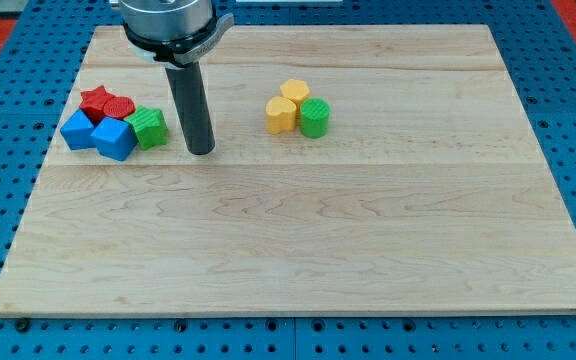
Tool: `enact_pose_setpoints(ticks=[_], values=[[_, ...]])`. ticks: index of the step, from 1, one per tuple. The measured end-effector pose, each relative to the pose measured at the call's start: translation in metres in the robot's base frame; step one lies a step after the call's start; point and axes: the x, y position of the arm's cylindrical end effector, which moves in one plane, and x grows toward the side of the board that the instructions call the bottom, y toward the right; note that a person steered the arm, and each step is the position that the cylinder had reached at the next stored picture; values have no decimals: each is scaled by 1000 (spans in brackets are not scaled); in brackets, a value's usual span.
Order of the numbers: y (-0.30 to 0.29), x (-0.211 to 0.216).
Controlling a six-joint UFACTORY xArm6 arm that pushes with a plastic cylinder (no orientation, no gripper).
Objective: Move the group of blocks slightly up
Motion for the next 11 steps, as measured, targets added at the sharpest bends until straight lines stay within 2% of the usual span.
enact_pose_setpoints(ticks=[2,3,4,5,6,8,11], values=[[9,6],[19,55],[-51,71],[-142,68],[-198,60],[-159,-16],[-145,-16]])
